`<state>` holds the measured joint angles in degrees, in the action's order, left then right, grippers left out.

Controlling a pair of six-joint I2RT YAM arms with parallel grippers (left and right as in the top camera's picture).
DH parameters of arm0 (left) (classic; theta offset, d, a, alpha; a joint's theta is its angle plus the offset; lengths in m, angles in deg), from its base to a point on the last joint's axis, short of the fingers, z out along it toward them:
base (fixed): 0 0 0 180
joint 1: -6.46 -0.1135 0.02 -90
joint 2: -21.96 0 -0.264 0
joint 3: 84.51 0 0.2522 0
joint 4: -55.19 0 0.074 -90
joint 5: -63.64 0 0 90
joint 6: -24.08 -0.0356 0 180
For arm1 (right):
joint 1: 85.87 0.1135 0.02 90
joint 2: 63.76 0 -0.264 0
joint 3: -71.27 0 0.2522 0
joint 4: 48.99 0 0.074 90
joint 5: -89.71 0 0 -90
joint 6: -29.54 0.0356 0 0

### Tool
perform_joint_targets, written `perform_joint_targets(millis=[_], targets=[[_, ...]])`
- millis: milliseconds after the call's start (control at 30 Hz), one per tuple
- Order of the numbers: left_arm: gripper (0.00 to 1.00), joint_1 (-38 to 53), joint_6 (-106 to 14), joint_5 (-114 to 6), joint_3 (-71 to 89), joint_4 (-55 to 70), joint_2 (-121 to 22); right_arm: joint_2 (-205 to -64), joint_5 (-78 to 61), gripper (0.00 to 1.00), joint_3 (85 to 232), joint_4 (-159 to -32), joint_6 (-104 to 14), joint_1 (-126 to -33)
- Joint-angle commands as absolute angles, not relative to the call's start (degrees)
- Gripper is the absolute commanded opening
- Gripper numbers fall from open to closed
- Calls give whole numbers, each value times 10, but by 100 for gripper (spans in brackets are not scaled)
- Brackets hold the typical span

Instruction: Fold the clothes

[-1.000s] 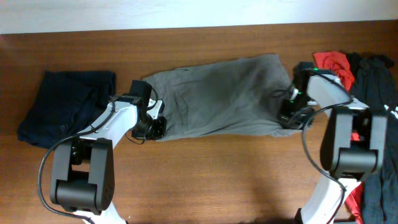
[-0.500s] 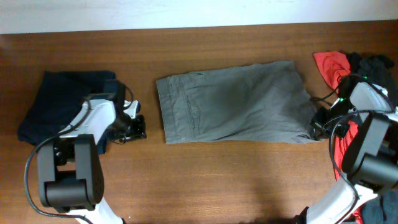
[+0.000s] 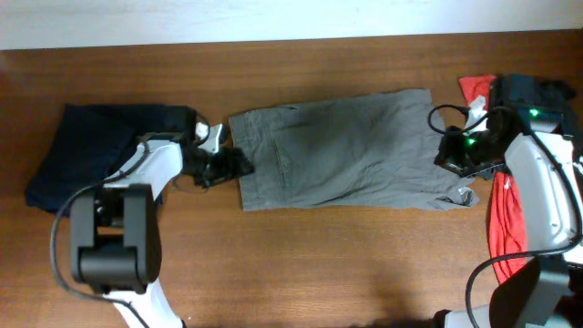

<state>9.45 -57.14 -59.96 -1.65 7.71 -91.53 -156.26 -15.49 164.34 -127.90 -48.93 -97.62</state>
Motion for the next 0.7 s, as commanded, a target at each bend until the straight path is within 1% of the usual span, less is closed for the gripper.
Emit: perform_joint_targets(millis=[0,133,200,233,267,300,333,367,433,533,667], targets=[[74,106,-515,-687,-22,121,-1004,-1556,-162,17,1644,-1283,-495,-957],[73,119,-487,-717,-20,160,-1051,-1556,-163,17,1644,-1287,-495,-949],[65,125,-488,-714,-20,167,-1058,-1556,-164,17,1644,-1288,-495,-948],[58,126,-488,-714,-20,172,-1058,-1556,-164,17,1644,-1289,-495,-948],[49,127,-488,-714,-20,180,-1058,-1556,-164,17,1644,-1291,-495,-948],[37,127,-488,-714,-20,188,-1057,-1556,-164,17,1644,-1292,-495,-948],[22,127,-488,-714,-18,193,-1057,-1556,-164,17,1644,-1294,-495,-948],[10,127,-488,-713,-17,201,-1057,-1556,-164,17,1644,-1296,-495,-948],[1,126,-489,-708,-14,206,-1056,-1556,-164,17,1644,-1299,-495,-948],[1,117,-505,-707,-1,182,-1043,-1556,-164,17,1644,-1299,-495,-948],[1,83,-548,-678,26,90,-995,-1556,-164,17,1644,-1301,-495,-948]])
